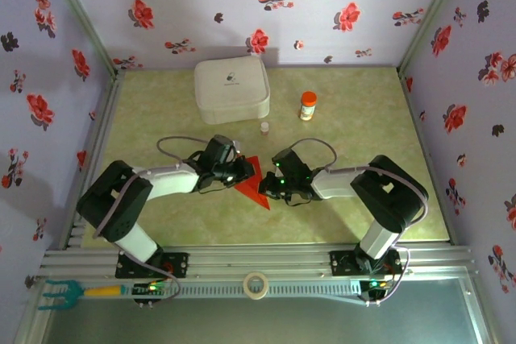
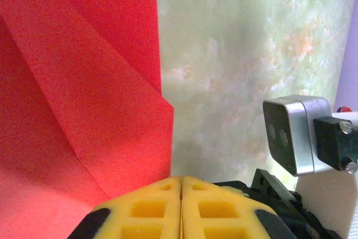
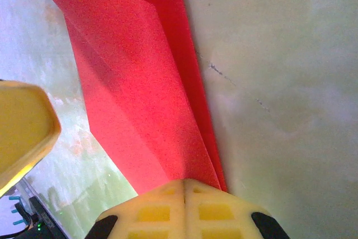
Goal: Fold a paper plane with a square sheet of paper (pick it up from the middle)
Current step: Fourth fold the wing at the center of the table.
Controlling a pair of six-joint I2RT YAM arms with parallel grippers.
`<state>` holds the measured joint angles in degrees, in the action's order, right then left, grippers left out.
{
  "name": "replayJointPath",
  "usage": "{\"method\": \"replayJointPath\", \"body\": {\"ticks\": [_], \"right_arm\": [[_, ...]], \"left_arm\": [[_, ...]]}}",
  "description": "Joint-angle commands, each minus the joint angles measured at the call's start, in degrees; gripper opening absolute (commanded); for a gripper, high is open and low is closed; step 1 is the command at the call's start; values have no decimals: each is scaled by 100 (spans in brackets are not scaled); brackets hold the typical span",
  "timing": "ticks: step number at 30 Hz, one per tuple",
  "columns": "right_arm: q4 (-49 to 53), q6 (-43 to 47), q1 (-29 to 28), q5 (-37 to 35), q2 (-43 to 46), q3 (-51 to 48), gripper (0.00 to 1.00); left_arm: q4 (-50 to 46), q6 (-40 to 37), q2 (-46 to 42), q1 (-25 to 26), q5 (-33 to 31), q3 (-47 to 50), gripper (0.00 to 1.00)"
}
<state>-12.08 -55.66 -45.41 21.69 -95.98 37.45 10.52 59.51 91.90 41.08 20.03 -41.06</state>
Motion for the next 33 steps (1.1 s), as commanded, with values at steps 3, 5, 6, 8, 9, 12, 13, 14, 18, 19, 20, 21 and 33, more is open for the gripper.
{"method": "replayJointPath", "body": {"ticks": [3, 5, 6, 8, 9, 12, 13, 14, 18, 19, 20, 21, 33], "right_arm": [[901, 204, 1, -77, -83, -123, 0], [884, 203, -3, -78, -99, -138, 0], [867, 196, 1, -69, -109, -150, 0], [847, 187, 5, -69, -118, -190, 0], [860, 187, 1, -75, -119, -209, 0], [961, 197, 5, -104, -84, -277, 0], [961, 217, 5, -104, -70, -314, 0], [970, 238, 5, -104, -66, -327, 0], [994, 318, 2, -34, -100, -357, 0], [1013, 332, -3, -25, -117, -352, 0], [1014, 336, -1, -30, -114, -361, 0], [1002, 345, 2, -16, -105, -374, 0], [963, 461, 2, 84, -115, -431, 0]], "left_arm": [[-274, -156, 326, 71, 178, -206, 7], [-224, -189, 509, 82, 245, -285, 8], [-257, -189, 591, 75, 206, -321, 9], [-335, -209, 707, 52, 71, -363, 9], [-376, -211, 776, 13, 35, -383, 8], [-483, -274, 914, -143, 6, -421, 9], [-555, -321, 951, -201, -28, -438, 9], [-627, -359, 969, -249, -64, -453, 9], [-909, -508, 995, -498, -171, -535, 9], [-1001, -561, 1009, -564, -167, -578, 9], [-1080, -604, 1030, -615, -180, -629, 9], [-1184, -663, 1054, -680, -185, -703, 9], [-1874, -1035, 1375, -1295, -390, -1193, 9]]}}
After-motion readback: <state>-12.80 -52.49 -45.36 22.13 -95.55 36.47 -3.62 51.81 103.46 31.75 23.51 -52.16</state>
